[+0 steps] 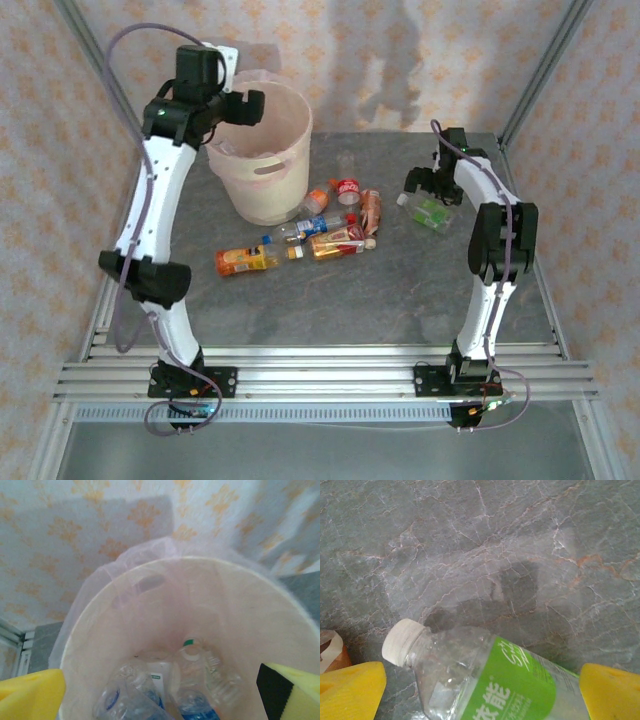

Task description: Put the plastic bottles in the bin

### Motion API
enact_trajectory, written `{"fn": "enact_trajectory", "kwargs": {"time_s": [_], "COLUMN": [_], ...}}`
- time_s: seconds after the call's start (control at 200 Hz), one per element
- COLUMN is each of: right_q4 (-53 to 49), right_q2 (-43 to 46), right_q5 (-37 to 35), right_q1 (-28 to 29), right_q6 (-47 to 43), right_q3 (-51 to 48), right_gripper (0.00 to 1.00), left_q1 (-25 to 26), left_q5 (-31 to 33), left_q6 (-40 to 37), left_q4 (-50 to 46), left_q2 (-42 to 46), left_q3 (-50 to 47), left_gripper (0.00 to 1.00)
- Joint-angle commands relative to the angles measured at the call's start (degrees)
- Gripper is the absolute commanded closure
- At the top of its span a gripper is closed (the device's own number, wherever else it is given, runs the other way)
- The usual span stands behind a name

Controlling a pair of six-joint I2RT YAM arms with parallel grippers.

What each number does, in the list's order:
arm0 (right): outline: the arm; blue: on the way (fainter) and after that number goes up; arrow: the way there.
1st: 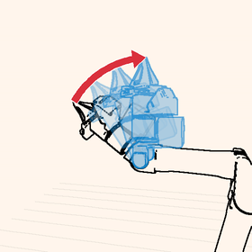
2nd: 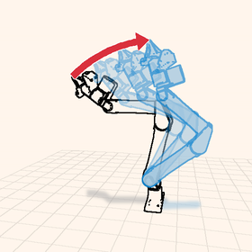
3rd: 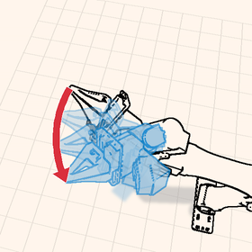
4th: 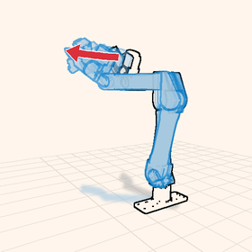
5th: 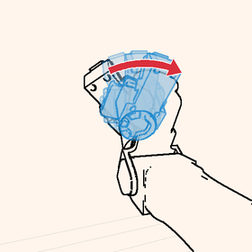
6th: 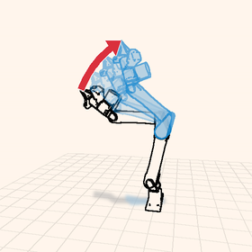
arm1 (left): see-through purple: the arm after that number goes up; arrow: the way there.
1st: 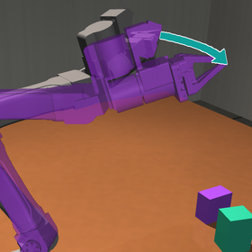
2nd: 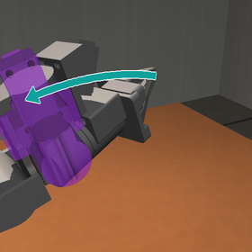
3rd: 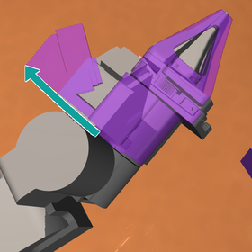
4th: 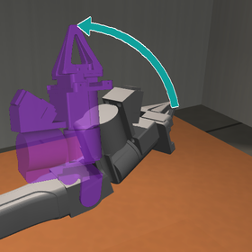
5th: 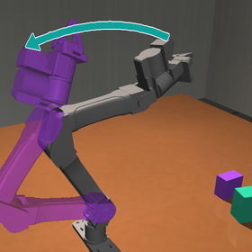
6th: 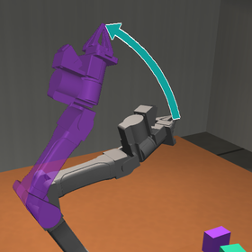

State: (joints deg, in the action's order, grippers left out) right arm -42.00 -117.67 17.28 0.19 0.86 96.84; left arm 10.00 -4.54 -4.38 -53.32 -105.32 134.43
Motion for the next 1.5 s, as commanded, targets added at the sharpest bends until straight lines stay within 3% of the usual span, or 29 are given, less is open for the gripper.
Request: {"fn": "enact_trajectory", "kwargs": {"time_s": [0.0, 0.255, 0.776, 1.081, 1.496], "right_q4": [-0.3, -1.3, 6.2, 6.9, 6.4], "right_q2": [-1.5, -0.9, 13.3, 13.7, 9.1], "right_q5": [1.3, 4.4, 10.1, 2.8, -3.5], "right_q1": [-0.3, -0.4, -0.1, 2.2, 5.5], "right_q6": [-2.6, -1.7, 6.0, 6.7, 5.7], "right_q3": [2.4, 0.1, -18.4, -23.8, -22.9], "right_gripper": [0.01, 0.01, 0.01, 0.0, 0.11], "left_q1": [-0.5, 0.2, 2.3, 2.6, 2.7], "left_q5": [-4.3, -7.6, -6.1, -6.3, -5.9], "left_q6": [2.6, 5.8, 7.9, 9.9, 11.6], "left_q4": [0.6, 1.7, 3.9, 6.0, 7.3], "left_q2": [3.9, 10.8, 19.0, 22.2, 23.4], "left_q3": [-2.8, -9.4, -18.1, -22.9, -24.8], "left_gripper": [0.0, 0.0, 0.0, 0.0, 0.0]}}
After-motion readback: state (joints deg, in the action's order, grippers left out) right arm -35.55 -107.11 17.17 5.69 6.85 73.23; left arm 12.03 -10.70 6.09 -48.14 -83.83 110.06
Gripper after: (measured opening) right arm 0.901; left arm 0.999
